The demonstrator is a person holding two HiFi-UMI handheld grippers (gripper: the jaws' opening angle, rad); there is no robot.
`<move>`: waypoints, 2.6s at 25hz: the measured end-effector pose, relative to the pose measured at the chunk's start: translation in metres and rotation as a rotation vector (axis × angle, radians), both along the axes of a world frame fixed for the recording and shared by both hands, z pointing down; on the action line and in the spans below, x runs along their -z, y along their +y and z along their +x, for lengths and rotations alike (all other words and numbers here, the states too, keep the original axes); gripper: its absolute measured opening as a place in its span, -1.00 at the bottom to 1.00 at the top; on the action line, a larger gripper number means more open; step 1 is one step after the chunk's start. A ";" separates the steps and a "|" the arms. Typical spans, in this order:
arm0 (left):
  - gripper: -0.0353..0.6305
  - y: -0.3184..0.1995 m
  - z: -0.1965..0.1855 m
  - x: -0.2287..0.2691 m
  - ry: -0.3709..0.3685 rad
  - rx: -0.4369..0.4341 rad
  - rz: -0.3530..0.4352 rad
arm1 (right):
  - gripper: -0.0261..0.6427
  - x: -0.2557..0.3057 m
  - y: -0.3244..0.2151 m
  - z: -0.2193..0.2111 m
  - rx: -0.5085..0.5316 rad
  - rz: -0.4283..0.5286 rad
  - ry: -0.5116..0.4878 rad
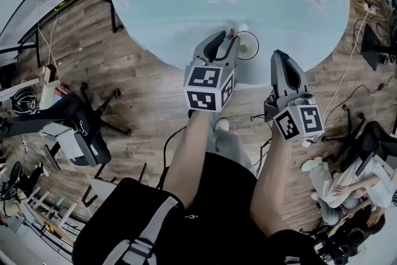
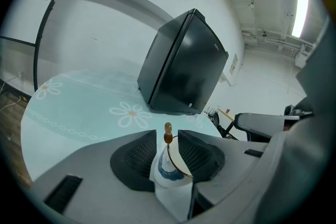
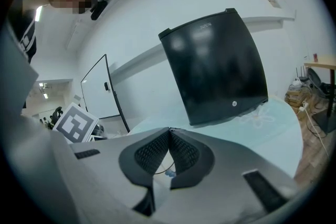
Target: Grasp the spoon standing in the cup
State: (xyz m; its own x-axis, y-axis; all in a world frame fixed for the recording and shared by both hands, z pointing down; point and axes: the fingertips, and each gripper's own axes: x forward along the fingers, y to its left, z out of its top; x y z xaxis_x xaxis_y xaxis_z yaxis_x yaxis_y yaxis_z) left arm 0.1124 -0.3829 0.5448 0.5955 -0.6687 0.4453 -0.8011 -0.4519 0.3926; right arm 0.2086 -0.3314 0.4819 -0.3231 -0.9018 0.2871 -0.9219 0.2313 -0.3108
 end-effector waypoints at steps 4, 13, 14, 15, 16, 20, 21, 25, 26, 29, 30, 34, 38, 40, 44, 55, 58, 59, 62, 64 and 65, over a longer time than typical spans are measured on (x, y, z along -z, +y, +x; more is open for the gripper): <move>-0.62 -0.001 0.003 -0.002 -0.001 -0.007 0.000 | -0.92 -0.002 -0.001 0.003 -0.008 -0.001 -0.002; -0.71 -0.005 0.010 0.024 0.045 -0.070 0.043 | -0.92 0.013 -0.006 0.005 -0.017 0.026 0.064; -0.71 -0.007 0.012 0.032 0.045 -0.074 0.062 | -0.92 0.017 -0.007 0.007 -0.021 0.038 0.061; -0.71 -0.009 0.014 0.040 0.047 -0.076 0.082 | -0.92 0.023 -0.009 0.008 -0.026 0.052 0.058; -0.71 -0.011 0.016 0.048 0.054 -0.076 0.099 | -0.92 0.028 -0.010 0.010 -0.032 0.066 0.057; -0.71 -0.015 0.014 0.075 0.083 -0.075 0.144 | -0.92 0.052 -0.016 0.011 -0.039 0.121 0.060; -0.71 -0.016 0.013 0.082 0.080 -0.078 0.161 | -0.92 0.059 -0.018 0.011 -0.041 0.136 0.061; -0.71 -0.023 0.011 0.115 0.094 -0.076 0.228 | -0.92 0.084 -0.026 0.010 -0.036 0.192 0.063; -0.71 -0.025 0.009 0.123 0.100 -0.072 0.242 | -0.92 0.089 -0.028 0.008 -0.033 0.202 0.063; -0.71 -0.033 0.002 0.149 0.121 -0.057 0.286 | -0.92 0.106 -0.036 0.001 -0.023 0.236 0.059; -0.71 -0.035 -0.001 0.157 0.123 -0.053 0.303 | -0.92 0.112 -0.039 0.000 -0.022 0.247 0.059; -0.71 -0.044 -0.010 0.188 0.141 -0.038 0.366 | -0.92 0.131 -0.049 -0.005 -0.028 0.272 0.090; -0.71 -0.049 -0.014 0.206 0.146 -0.034 0.407 | -0.93 0.145 -0.055 -0.011 -0.019 0.288 0.104; -0.71 -0.051 -0.014 0.212 0.149 -0.036 0.422 | -0.93 0.150 -0.056 -0.012 -0.017 0.292 0.113; -0.71 -0.054 -0.012 0.223 0.154 -0.038 0.443 | -0.93 0.159 -0.057 -0.008 -0.014 0.304 0.126; -0.71 -0.057 0.003 0.238 0.163 -0.048 0.468 | -0.93 0.172 -0.062 0.005 -0.005 0.319 0.143; -0.71 -0.058 0.004 0.240 0.168 -0.049 0.472 | -0.93 0.173 -0.061 0.007 -0.003 0.321 0.136; -0.71 -0.057 0.005 0.241 0.169 -0.048 0.473 | -0.93 0.174 -0.061 0.008 -0.001 0.324 0.132; -0.71 -0.055 0.005 0.243 0.173 -0.046 0.479 | -0.93 0.177 -0.059 0.009 0.002 0.330 0.132; -0.71 -0.054 0.005 0.245 0.173 -0.047 0.483 | -0.93 0.178 -0.058 0.010 -0.001 0.329 0.139; -0.71 -0.053 0.006 0.246 0.173 -0.047 0.485 | -0.93 0.178 -0.058 0.011 -0.003 0.328 0.142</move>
